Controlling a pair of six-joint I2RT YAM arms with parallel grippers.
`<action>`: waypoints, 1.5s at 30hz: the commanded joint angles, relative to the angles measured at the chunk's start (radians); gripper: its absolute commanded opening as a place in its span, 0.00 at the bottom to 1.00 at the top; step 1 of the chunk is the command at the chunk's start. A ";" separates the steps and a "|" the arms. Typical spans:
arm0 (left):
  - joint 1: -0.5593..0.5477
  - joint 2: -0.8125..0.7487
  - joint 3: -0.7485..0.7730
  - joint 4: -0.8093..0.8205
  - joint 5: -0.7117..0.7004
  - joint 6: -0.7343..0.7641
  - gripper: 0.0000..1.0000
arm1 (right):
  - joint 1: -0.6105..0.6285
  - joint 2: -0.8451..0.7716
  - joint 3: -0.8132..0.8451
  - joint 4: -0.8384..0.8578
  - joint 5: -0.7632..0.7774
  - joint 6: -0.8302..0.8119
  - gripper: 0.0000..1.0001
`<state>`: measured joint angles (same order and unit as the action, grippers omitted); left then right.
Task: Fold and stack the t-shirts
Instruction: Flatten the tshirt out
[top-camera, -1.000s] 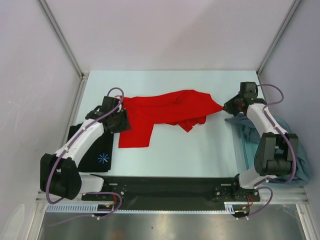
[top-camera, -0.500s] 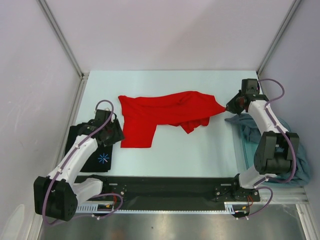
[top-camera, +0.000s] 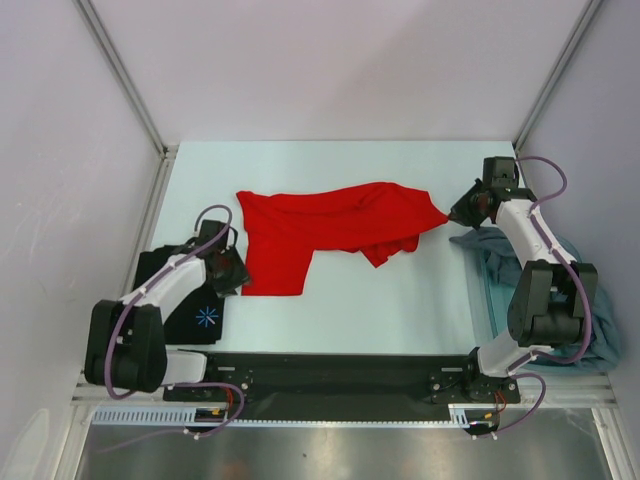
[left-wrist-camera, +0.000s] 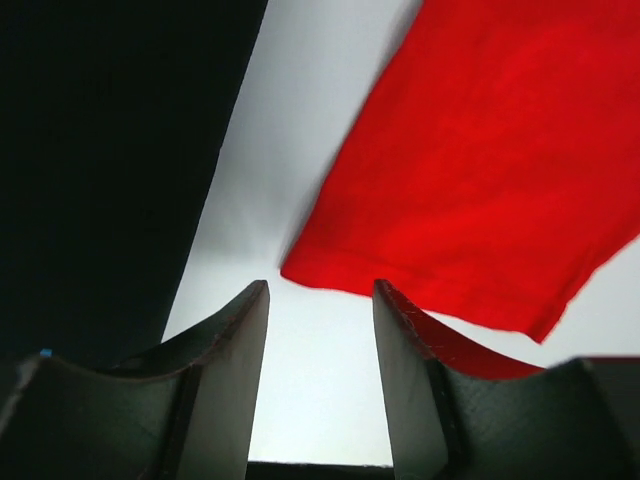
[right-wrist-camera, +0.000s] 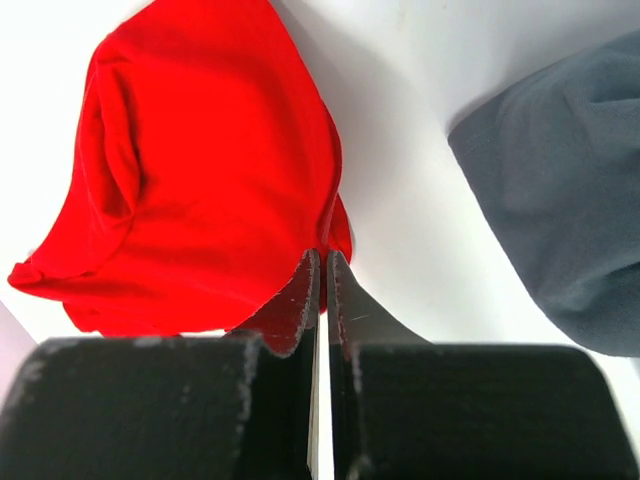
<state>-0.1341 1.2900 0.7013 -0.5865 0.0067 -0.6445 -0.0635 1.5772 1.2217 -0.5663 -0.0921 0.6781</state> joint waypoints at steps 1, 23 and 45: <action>0.008 0.043 0.032 0.071 0.015 0.019 0.50 | -0.007 0.004 0.033 0.028 -0.015 -0.012 0.00; 0.008 0.186 0.001 0.142 0.035 -0.011 0.37 | -0.019 0.046 0.068 0.052 -0.024 0.008 0.00; 0.011 0.264 0.869 0.036 -0.234 0.032 0.00 | 0.045 0.420 0.735 0.347 -0.021 0.069 0.00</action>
<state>-0.1314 1.5063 1.3888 -0.5785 -0.1375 -0.6621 -0.0238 1.9682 1.7992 -0.3611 -0.1234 0.7368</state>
